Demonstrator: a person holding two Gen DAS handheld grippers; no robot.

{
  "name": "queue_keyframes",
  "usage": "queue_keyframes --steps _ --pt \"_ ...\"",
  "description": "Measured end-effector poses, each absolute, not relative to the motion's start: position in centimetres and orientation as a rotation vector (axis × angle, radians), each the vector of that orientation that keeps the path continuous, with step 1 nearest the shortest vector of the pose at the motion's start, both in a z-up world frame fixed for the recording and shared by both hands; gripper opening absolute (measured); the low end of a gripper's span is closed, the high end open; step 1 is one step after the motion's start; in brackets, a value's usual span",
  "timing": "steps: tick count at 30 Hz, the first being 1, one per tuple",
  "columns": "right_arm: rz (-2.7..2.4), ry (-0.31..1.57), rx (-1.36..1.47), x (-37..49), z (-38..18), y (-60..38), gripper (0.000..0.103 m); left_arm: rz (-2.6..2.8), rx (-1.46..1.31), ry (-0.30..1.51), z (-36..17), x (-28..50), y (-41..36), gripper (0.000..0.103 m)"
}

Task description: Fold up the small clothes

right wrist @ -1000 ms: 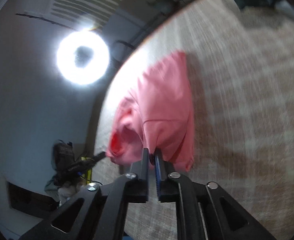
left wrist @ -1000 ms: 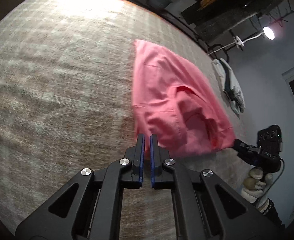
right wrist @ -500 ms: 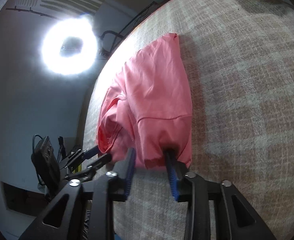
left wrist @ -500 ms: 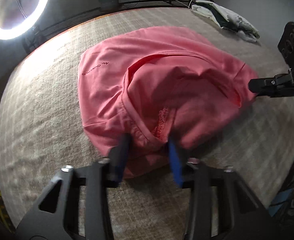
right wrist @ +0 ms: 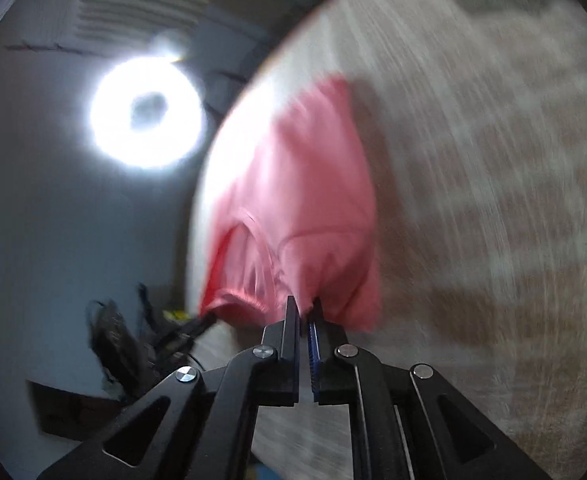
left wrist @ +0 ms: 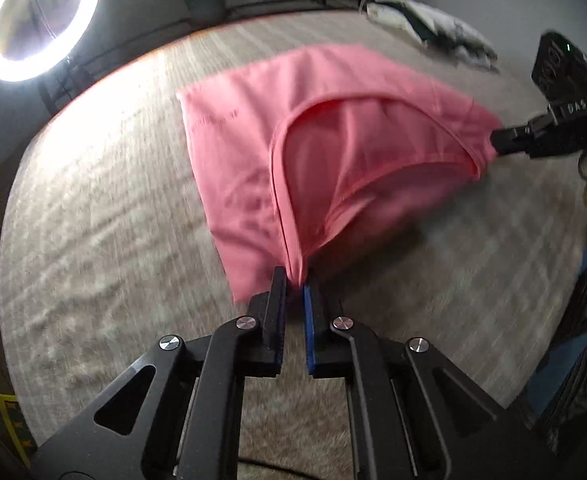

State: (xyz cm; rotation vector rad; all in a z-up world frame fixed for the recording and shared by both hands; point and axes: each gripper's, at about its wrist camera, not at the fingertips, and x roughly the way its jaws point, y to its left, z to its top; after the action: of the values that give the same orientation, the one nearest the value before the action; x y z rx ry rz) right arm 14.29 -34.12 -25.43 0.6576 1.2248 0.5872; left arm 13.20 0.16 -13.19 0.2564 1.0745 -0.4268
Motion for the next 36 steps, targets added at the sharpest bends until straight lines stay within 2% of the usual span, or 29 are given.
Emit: queue_keyframes --steps 2,4,6,7,11,13,16,17,18,19,20,26,28,29,30,31,32,33,35,36 --pt "0.591 1.224 0.608 14.1 -25.1 -33.9 0.027 -0.433 0.269 1.063 -12.8 12.4 0.6 0.01" --pt "0.591 1.18 0.57 13.7 -24.1 -34.4 0.032 -0.438 0.187 1.045 -11.7 12.1 2.4 0.016" --pt "0.559 1.119 0.567 13.7 -23.3 -35.6 0.043 -0.412 0.045 1.029 -10.8 12.7 4.7 0.042" --pt "0.543 1.105 0.588 14.0 -23.4 -36.2 0.043 -0.384 -0.031 1.025 -10.7 13.2 5.9 0.047" --pt "0.501 1.138 0.733 15.7 -25.8 -37.9 0.043 -0.32 -0.346 1.104 -12.7 15.9 9.6 0.049" --pt "0.522 1.167 0.784 16.2 -26.8 -37.7 0.043 -0.319 -0.43 1.158 -14.3 16.8 9.7 0.049" --pt "0.555 1.161 0.781 17.0 -27.1 -36.5 0.043 -0.322 -0.401 1.191 -15.6 17.1 8.2 0.047" --pt "0.574 1.151 0.789 17.3 -27.0 -36.2 0.043 -0.318 -0.384 1.182 -15.6 17.0 7.9 0.037" --pt "0.593 1.141 0.802 17.6 -27.0 -36.0 0.043 -0.322 -0.367 1.182 -15.6 17.1 7.5 0.018" --pt "0.598 1.138 0.806 17.6 -26.9 -36.0 0.043 -0.335 -0.37 1.194 -15.8 17.1 7.1 0.009" --pt "0.597 1.137 0.81 17.8 -26.9 -35.8 0.042 -0.33 -0.374 1.195 -15.8 17.1 7.0 0.006" --pt "0.485 1.082 0.721 16.3 -24.6 -37.4 0.044 -0.319 -0.364 1.171 -15.1 16.7 7.9 0.004" --pt "0.524 1.045 0.665 15.8 -23.2 -36.7 0.05 -0.318 -0.362 1.17 -15.1 16.6 8.2 0.004" --pt "0.547 1.041 0.632 15.7 -22.7 -36.1 0.06 -0.32 -0.362 1.17 -15.1 16.6 8.2 0.004" --pt "0.566 1.05 0.598 15.8 -22.5 -35.3 0.064 -0.323 -0.36 1.171 -15.1 16.7 8.3 0.004" --pt "0.569 1.064 0.586 15.8 -22.7 -34.9 0.064 -0.324 -0.354 1.171 -15.1 16.6 8.3 0.004" --pt "0.559 1.092 0.569 16.1 -23.2 -34.3 0.061 -0.323 -0.347 1.17 -15.1 16.6 8.1 0.004" --pt "0.55 1.109 0.561 16.2 -23.5 -34.1 0.04 -0.321 -0.335 1.17 -15.1 16.8 7.7 0.004" --pt "0.555 1.147 0.581 15.7 -24.5 -34.4 0.008 -0.323 -0.323 1.172 -15.1 16.8 7.4 0.004" --pt "0.577 1.151 0.677 15.5 -24.7 -35.0 0.006 -0.322 -0.32 1.169 -15.0 16.8 7.2 0.003"
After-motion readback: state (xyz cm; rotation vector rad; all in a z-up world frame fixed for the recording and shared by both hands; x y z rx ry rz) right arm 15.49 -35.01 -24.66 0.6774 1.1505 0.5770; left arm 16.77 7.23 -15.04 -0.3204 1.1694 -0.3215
